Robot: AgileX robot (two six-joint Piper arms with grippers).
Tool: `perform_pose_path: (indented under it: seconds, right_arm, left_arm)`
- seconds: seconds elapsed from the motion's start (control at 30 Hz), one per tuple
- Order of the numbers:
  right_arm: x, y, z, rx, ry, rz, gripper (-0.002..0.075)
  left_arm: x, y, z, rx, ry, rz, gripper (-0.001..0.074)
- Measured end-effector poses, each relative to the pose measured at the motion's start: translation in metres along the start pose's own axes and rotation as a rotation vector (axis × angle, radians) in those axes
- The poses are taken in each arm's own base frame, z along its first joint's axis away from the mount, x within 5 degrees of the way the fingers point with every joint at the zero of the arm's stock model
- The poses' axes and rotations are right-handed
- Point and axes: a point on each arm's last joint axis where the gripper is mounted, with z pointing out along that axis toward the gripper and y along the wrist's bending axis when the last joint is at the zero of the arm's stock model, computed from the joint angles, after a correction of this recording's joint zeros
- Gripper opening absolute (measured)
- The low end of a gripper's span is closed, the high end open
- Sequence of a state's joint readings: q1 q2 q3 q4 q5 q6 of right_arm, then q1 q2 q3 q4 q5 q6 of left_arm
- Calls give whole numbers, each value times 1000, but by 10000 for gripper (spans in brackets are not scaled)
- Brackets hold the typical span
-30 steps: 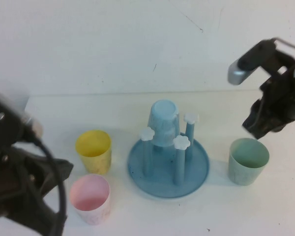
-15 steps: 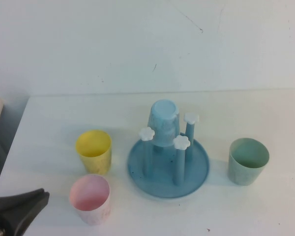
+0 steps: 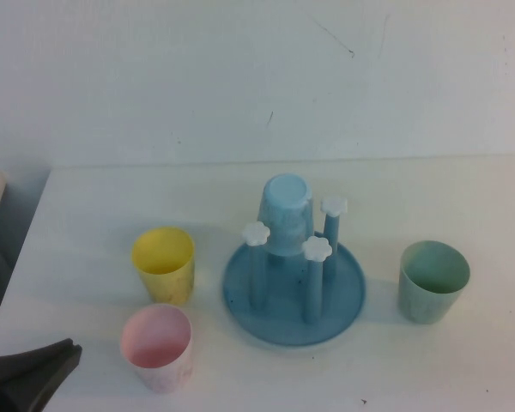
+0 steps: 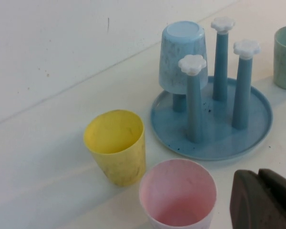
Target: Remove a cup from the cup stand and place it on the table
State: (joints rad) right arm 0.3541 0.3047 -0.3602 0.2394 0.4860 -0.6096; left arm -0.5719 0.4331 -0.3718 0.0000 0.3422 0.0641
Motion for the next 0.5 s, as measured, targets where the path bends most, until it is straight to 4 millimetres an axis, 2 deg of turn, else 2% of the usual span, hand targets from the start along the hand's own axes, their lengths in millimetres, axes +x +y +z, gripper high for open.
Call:
perform_pose_path:
  seconds: [0.17, 0.5]
  right_arm:
    - [4, 3, -10, 22, -54, -6, -1]
    - [4, 4, -11, 21, -63, -3, -1]
  left_arm:
    - [1, 0, 0, 1, 11, 0, -2]
    - [2, 0, 0, 1, 22, -2, -2]
